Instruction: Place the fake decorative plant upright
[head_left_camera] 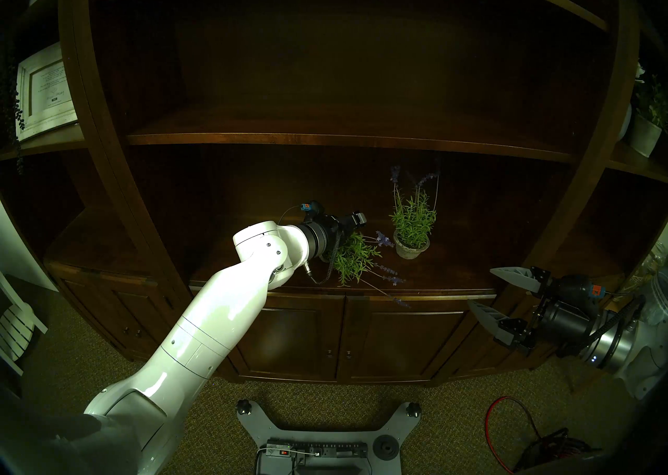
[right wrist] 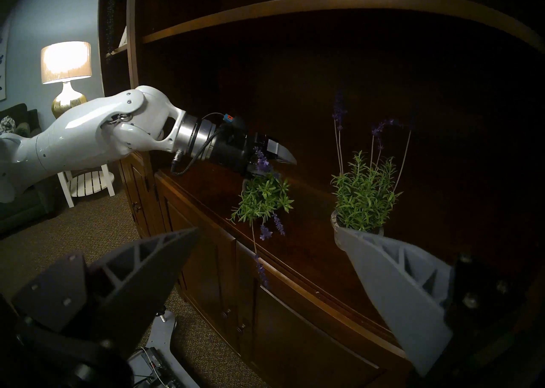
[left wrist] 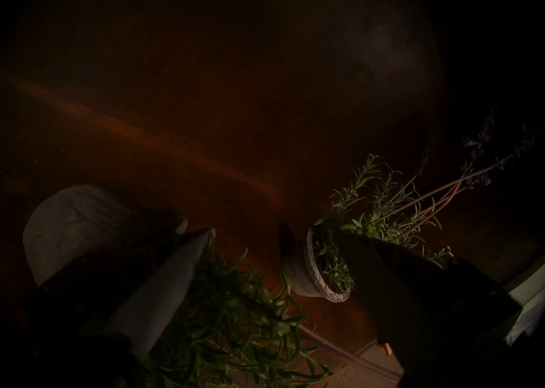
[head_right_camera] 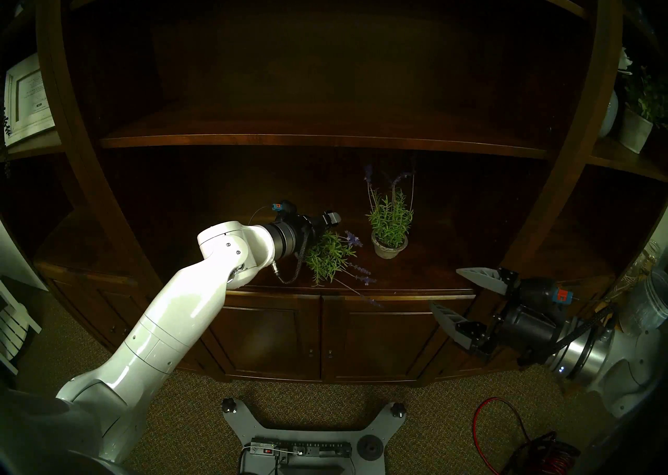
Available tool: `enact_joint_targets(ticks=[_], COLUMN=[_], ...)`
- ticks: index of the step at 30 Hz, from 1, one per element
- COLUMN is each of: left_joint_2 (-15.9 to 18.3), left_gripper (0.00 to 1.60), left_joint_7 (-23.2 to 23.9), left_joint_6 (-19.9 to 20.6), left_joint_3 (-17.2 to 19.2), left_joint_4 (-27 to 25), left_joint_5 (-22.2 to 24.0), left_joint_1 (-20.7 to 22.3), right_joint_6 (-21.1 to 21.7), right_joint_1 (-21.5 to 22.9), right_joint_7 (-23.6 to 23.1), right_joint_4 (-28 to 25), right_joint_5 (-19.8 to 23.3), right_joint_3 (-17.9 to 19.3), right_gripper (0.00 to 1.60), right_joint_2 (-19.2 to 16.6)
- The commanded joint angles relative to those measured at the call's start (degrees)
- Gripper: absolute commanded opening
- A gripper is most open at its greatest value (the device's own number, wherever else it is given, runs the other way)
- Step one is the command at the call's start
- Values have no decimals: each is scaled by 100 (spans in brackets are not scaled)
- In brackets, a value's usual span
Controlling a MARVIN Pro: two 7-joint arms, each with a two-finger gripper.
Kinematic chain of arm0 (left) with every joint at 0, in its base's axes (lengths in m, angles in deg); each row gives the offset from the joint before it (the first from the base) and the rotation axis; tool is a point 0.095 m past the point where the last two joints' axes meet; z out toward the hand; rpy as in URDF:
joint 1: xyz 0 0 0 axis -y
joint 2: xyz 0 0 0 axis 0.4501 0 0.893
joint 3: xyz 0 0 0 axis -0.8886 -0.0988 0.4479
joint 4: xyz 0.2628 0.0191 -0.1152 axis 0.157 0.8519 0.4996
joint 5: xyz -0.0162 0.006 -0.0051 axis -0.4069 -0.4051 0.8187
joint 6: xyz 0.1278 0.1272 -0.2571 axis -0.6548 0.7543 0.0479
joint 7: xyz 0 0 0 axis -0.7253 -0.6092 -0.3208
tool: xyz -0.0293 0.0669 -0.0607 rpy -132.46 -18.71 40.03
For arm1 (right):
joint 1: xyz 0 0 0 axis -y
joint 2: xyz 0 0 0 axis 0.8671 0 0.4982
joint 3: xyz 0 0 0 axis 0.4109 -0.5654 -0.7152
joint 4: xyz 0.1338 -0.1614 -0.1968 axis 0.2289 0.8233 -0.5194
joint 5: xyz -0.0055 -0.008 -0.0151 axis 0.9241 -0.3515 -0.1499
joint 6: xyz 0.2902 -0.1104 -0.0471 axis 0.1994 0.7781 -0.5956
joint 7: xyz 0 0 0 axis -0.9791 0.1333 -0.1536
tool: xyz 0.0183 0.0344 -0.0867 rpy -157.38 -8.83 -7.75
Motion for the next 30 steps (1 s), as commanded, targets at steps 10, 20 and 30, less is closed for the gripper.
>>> enact_joint_targets(ticks=[10,20,30], left_joint_2=[41,87,124], left_gripper=[160,160,160], left_joint_7=[-72,-152,-129], left_joint_6=[88,160,137], left_joint_3=[87,164,155], left_joint_4=[-458,-659,-738], left_joint_5=[126,151,106], left_joint_1=[-35,-116,-154], right_joint_6=[-89,-89,-89], right_joint_1=[14,-4,-41], right_joint_7=[-78,-110,-113], right_joint_4=[22,6,-19], right_joint_5=[63,82,87], right_joint_3=[5,5,5], right_gripper=[160,160,160], right_joint_2=[34,53,125])
